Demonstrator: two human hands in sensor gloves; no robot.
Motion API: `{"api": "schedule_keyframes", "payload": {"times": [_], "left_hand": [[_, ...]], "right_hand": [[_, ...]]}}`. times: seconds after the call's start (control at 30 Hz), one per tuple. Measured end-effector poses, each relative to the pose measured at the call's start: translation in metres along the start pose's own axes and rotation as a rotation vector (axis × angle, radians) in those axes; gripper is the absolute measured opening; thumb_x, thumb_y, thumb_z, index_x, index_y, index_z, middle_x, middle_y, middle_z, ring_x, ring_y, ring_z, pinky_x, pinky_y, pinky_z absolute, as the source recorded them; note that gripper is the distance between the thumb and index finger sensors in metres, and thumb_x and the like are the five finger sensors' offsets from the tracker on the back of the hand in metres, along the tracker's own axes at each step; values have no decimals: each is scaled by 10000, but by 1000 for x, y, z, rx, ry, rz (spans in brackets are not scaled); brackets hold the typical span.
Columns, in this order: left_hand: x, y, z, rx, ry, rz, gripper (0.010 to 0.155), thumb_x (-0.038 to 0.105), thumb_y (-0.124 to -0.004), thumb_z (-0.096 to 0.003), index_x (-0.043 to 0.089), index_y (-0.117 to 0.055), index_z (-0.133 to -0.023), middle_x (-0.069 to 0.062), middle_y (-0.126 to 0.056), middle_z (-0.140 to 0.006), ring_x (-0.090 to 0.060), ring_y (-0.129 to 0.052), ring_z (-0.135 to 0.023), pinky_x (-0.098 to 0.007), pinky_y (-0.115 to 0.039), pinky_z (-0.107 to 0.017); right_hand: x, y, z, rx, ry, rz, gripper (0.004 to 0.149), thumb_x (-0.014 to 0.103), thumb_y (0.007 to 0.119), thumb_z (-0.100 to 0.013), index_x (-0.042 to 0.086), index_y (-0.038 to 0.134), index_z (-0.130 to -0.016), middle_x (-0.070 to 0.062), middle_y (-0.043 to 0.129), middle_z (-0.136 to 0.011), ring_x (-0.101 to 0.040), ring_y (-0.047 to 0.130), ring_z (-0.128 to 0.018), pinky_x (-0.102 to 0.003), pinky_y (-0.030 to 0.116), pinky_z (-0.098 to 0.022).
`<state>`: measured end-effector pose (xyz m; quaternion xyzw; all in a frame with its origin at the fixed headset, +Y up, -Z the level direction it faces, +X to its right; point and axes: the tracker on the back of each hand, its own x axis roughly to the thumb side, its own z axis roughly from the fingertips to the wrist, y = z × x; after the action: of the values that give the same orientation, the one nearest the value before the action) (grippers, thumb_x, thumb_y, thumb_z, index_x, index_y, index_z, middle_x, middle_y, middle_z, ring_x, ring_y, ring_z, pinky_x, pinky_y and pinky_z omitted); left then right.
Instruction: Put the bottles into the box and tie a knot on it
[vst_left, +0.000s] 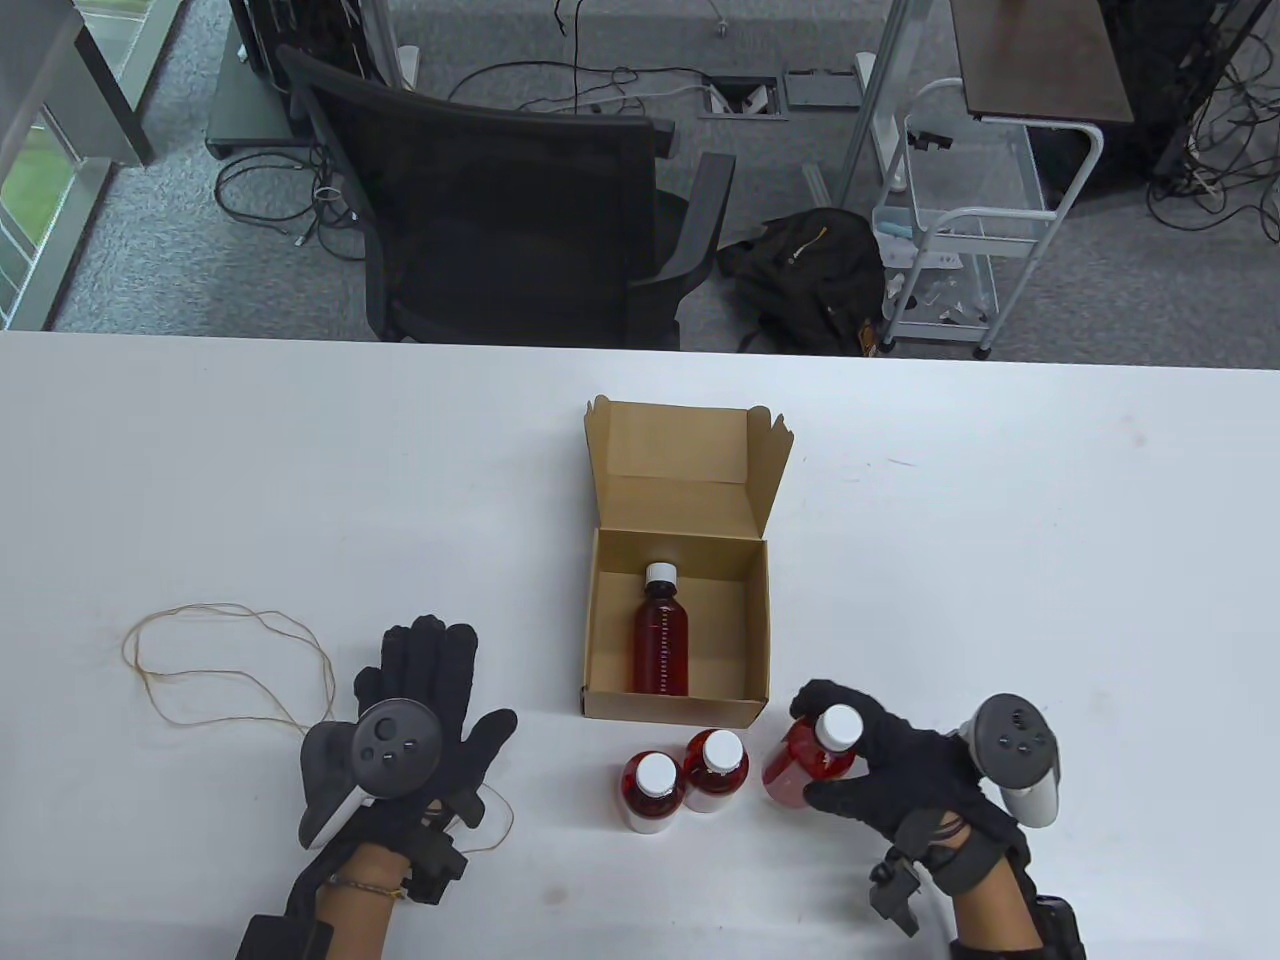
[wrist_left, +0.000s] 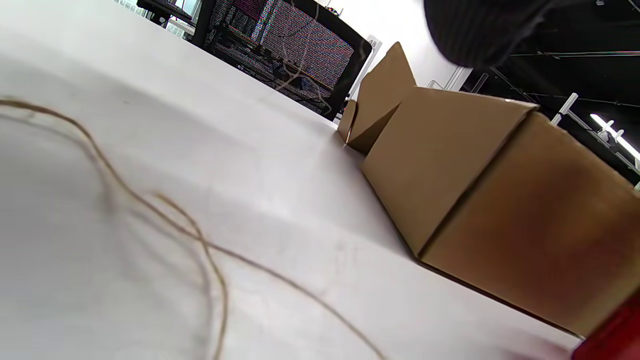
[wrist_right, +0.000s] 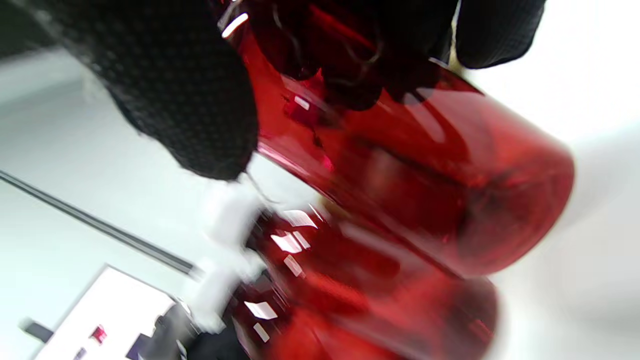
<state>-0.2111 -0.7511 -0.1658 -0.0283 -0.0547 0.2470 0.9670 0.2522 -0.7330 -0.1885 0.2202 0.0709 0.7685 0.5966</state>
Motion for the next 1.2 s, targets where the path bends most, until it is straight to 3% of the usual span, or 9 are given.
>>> {"api": "schedule_keyframes", "payload": {"times": [0.1, 0.23, 0.4, 0.63, 0.7, 0.83, 1.2], "left_hand": [[2, -4, -2, -26, -11, -19, 940, 584, -750, -526, 195, -222, -1200, -257, -162, -1259, -571, -164, -1096, -736, -236, -690], [5, -6, -5, -42, -26, -33, 940, 585, -750, -524, 199, -222, -1200, -254, -159, -1259, -568, -160, -1098, -736, -232, -690], [5, -7, -10, -58, -28, -23, 941, 587, -747, -524, 199, -219, -1200, -254, -154, -1260, -570, -156, -1097, -736, -229, -691], [2, -3, -9, -43, -25, -13, 939, 587, -747, -526, 197, -222, -1201, -259, -159, -1258, -574, -162, -1096, -736, -232, -690], [1, -2, -9, -41, -25, -16, 938, 587, -748, -525, 198, -226, -1200, -260, -158, -1258, -576, -164, -1095, -736, -233, -690], [3, -4, -10, -53, -27, -19, 938, 586, -748, -526, 197, -226, -1201, -264, -157, -1258, -579, -163, -1095, -737, -233, -690], [5, -6, -13, -72, -36, -30, 937, 585, -748, -527, 196, -227, -1202, -266, -153, -1256, -585, -161, -1093, -738, -229, -690]], "right_hand": [[34, -29, -3, -196, -89, 95, 825, 376, 977, -401, 92, 575, -1063, -245, 700, -1015, -499, 709, -879, -639, 624, -634], [74, -39, -25, -304, -104, 83, 831, 415, 949, -423, 51, 558, -1061, -282, 718, -978, -522, 766, -819, -644, 681, -587], [104, -21, -74, -246, 34, 129, 843, 452, 939, -437, 4, 559, -1042, -311, 757, -923, -521, 857, -717, -605, 799, -493], [101, 26, -141, -100, 282, 297, 852, 467, 936, -438, -63, 583, -1004, -344, 796, -865, -516, 929, -610, -574, 874, -389], [95, 36, -154, -102, 377, 356, 858, 461, 938, -438, -86, 581, -995, -359, 800, -848, -516, 948, -576, -564, 893, -355], [84, 54, -173, -24, 598, 575, 863, 500, 924, -441, -97, 596, -971, -345, 834, -812, -480, 986, -530, -530, 924, -323], [64, 88, -195, 118, 833, 852, 886, 534, 908, -444, -115, 595, -960, -338, 866, -772, -441, 1029, -463, -475, 963, -265]]}}
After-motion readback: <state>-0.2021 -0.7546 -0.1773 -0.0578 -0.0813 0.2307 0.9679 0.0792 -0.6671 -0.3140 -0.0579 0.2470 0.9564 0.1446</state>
